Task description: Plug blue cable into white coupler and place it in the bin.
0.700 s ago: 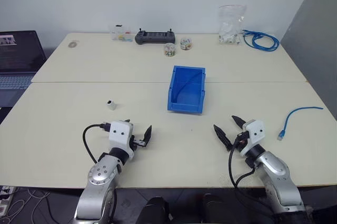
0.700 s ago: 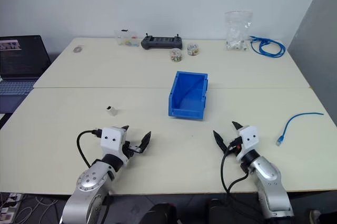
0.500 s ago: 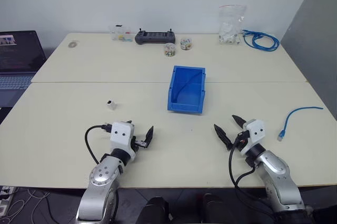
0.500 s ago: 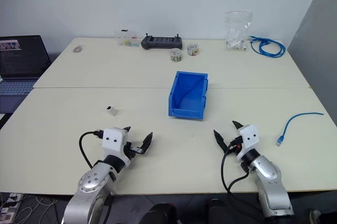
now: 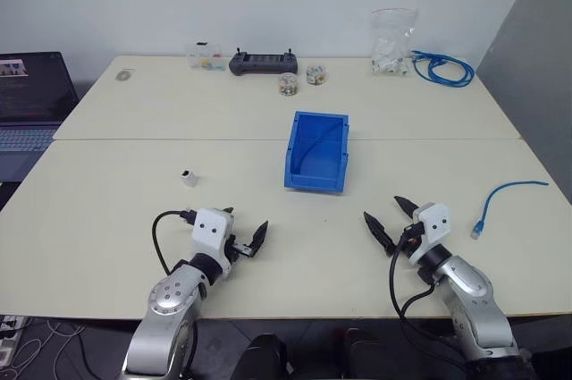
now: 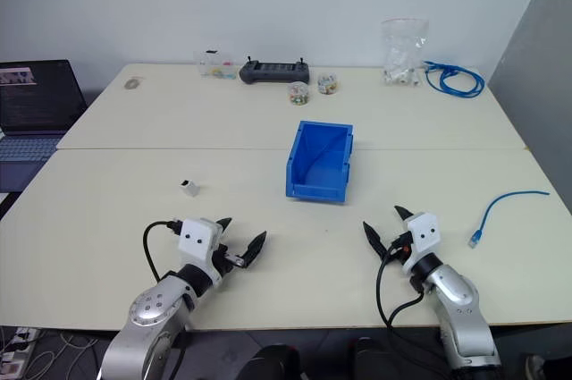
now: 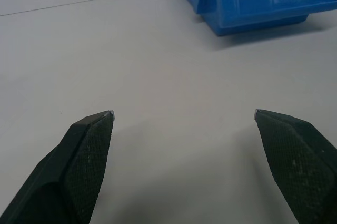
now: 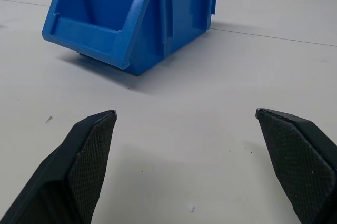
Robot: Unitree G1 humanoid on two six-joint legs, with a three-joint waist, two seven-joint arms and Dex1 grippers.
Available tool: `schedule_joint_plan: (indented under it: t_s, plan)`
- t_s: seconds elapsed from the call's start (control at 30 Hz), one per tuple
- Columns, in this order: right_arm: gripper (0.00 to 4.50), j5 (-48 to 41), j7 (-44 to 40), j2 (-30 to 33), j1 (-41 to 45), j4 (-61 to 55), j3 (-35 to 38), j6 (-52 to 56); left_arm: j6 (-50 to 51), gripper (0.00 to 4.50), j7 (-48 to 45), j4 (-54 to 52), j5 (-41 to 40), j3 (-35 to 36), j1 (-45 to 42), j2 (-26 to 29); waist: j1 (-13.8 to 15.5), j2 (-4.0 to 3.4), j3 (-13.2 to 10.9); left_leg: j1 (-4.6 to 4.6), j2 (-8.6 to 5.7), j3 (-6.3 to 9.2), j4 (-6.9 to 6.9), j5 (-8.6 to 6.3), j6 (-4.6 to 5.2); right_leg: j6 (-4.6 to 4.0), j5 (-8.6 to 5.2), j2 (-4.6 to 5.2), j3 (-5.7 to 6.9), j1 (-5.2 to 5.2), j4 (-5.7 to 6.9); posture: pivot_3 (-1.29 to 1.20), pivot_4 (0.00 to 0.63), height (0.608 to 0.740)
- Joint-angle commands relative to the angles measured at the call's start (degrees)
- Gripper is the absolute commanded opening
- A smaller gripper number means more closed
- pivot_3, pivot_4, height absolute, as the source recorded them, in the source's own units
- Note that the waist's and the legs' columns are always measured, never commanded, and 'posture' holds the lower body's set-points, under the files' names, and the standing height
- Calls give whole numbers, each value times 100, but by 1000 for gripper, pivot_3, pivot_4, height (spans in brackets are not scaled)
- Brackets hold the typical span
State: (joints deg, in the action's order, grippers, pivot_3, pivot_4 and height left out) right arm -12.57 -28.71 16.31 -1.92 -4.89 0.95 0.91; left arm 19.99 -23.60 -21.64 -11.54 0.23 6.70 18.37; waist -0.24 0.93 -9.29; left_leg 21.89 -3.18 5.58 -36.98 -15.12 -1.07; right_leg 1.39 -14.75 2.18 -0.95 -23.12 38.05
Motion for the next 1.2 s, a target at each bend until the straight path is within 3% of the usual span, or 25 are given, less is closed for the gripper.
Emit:
schedule_joint_plan:
  t_s: [0.03,0.33,0.47,0.63,0.8,1.0,1.2]
  plan:
    - [4500,-41,1,21,-180,-407,76,-201,-50,4483,-544,-344,-388,-128,-257,158,3,0,0,1,0,1,0,0,0,0,0,0,0,0,0,0,150,740]
    - [4500,-229,175,121,-665,-1444,455,-209,-334,4483,-1526,-134,-333,-723,-1012,648,2,0,0,0,0,2,0,0,0,2,-1,-1,0,0,2,0,150,740]
    - [4500,-874,620,283,-1037,-2136,1489,504,-173,4483,-2154,80,-558,-1053,-1507,793,12,0,0,2,-4,0,-1,0,0,3,-1,1,-2,1,0,0,150,740]
    - [4500,-1264,1076,736,-1068,-2182,2408,1635,-222,4483,-2702,501,-654,-1345,-2094,715,0,-1,0,0,-3,-1,-1,0,1,4,-2,0,-2,3,0,0,150,740]
    - [4500,-1693,1628,1506,-458,-1754,2917,3668,-520,4483,-3036,961,-296,-1800,-2563,648,-34,-3,1,-2,-1,-8,0,1,2,2,-1,-3,-6,3,5,0,150,740]
    - [4500,-2066,2215,1782,816,-1156,3082,5515,-688,4483,-3096,1206,-101,-2117,-3003,338,-27,-2,1,3,-2,-7,0,1,4,-8,5,-4,-3,3,5,0,150,740]
    - [4500,-1907,2484,1830,1923,-17,2969,6374,-693,4483,-3118,1261,22,-2278,-3221,119,-27,-4,1,3,-5,-12,-2,3,6,-8,6,-4,-5,4,6,0,150,740]
